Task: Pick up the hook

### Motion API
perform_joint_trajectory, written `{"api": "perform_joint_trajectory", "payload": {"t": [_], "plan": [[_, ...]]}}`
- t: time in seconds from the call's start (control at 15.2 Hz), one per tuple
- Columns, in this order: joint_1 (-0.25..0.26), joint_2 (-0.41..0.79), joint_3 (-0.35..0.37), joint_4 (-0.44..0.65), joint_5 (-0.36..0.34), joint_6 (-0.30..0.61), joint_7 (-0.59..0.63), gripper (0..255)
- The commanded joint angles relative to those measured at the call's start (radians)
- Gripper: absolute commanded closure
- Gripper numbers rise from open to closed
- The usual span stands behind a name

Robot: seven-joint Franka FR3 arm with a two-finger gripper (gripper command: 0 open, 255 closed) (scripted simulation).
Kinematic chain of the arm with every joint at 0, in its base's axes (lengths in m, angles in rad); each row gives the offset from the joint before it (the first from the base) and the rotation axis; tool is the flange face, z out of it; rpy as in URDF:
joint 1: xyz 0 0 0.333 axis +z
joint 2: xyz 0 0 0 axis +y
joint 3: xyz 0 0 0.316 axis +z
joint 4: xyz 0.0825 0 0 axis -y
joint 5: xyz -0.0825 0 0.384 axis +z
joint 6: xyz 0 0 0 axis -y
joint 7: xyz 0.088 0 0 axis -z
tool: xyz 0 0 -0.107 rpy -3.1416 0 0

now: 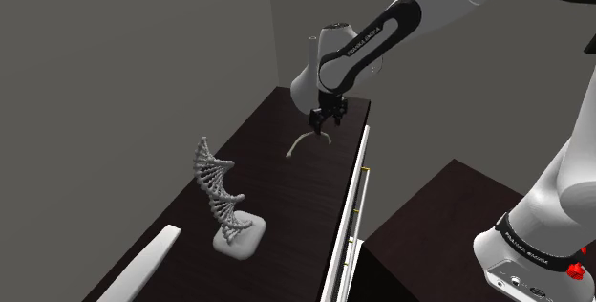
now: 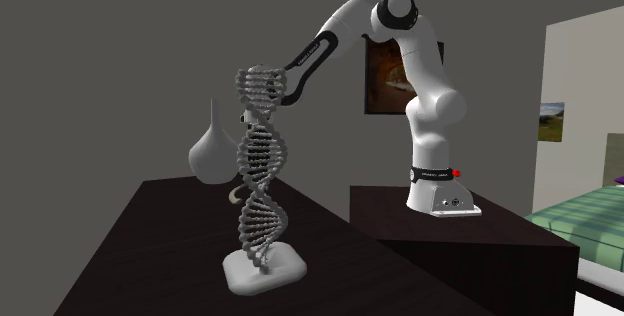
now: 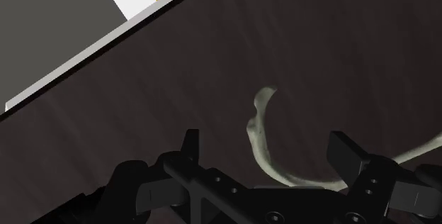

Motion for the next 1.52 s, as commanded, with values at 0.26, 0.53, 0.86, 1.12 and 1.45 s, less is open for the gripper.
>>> {"api": "perform_joint_trajectory", "payload": {"t": [0.26, 0.53, 0.86, 1.12, 1.45], "plan": [[0.002, 0.055, 0.001, -0.009, 0.0, 0.065, 0.0, 0], [0.003, 0.055, 0.001, -0.009, 0.0, 0.065, 0.002, 255], [0.003, 0.055, 0.001, -0.009, 0.0, 0.065, 0.001, 255], [0.002, 0.035, 0.001, -0.007, 0.0, 0.042, 0.001, 255], [0.001, -0.013, 0.001, 0.003, 0.0, -0.016, 0.002, 255]]}}
